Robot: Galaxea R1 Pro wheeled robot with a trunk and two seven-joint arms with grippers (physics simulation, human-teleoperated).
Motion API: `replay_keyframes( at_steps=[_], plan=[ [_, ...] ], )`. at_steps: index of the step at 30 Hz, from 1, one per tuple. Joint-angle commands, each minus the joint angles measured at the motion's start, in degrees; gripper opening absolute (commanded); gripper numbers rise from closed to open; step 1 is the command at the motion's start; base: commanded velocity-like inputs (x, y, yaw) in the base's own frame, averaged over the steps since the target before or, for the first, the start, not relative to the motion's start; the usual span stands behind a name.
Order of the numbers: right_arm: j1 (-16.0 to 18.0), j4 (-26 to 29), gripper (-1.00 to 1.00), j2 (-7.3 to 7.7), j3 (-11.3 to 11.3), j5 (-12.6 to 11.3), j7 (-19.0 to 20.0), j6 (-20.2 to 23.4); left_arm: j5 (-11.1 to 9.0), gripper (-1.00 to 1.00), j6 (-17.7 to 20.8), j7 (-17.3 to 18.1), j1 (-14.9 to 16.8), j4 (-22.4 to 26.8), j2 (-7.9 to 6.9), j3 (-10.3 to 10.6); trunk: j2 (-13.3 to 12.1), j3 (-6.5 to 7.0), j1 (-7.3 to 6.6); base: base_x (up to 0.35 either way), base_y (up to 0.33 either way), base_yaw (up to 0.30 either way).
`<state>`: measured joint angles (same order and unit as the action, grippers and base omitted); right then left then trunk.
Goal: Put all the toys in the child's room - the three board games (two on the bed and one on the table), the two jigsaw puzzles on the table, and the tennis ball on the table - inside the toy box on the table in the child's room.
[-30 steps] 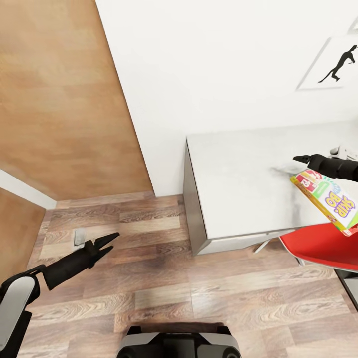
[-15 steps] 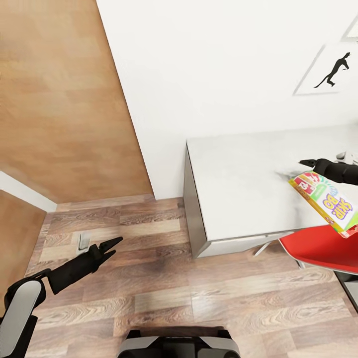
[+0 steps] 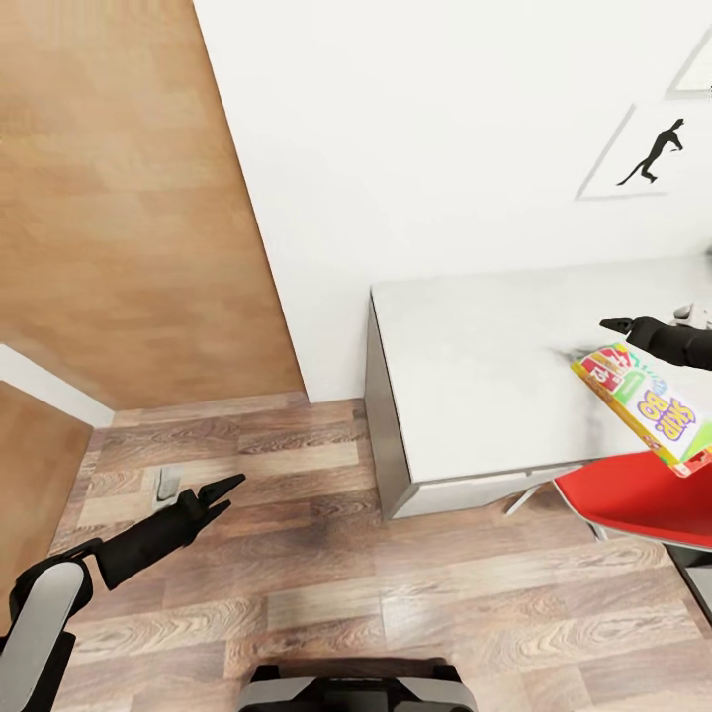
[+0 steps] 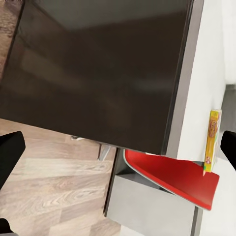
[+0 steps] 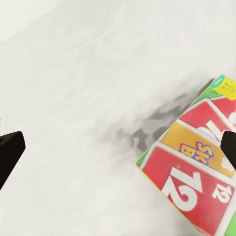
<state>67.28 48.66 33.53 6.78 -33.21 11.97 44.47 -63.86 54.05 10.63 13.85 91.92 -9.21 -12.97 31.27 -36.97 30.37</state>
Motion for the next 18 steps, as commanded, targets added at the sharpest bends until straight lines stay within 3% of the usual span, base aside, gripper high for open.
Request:
replay_keyframes(
  at_steps=[1,9,18],
  plan=[
    [0.06,-0.06,1.00,0.01,0.14,0.28,0.37,0.21,0.42,1.00,0.17,0.44,0.00,-0.01,0.02,-0.09,0.06,0.03,0.02,0.000,0.000,0.000],
    [-0.31,1.69,1.00,-0.17,-0.16,0.15,0.82,0.68,0.46,1.00,-0.09,0.50,-0.28,-0.05,0.05,-0.05,0.06,0.70,0.02,0.000,0.000,0.007],
    [-6.37,9.03,1.00,-1.51,-0.35,-0.22,2.13,4.64,0.51,1.00,-1.14,0.53,-2.01,-0.07,0.11,-0.04,0.06,1.45,0.02,0.000,0.000,0.004]
  ],
)
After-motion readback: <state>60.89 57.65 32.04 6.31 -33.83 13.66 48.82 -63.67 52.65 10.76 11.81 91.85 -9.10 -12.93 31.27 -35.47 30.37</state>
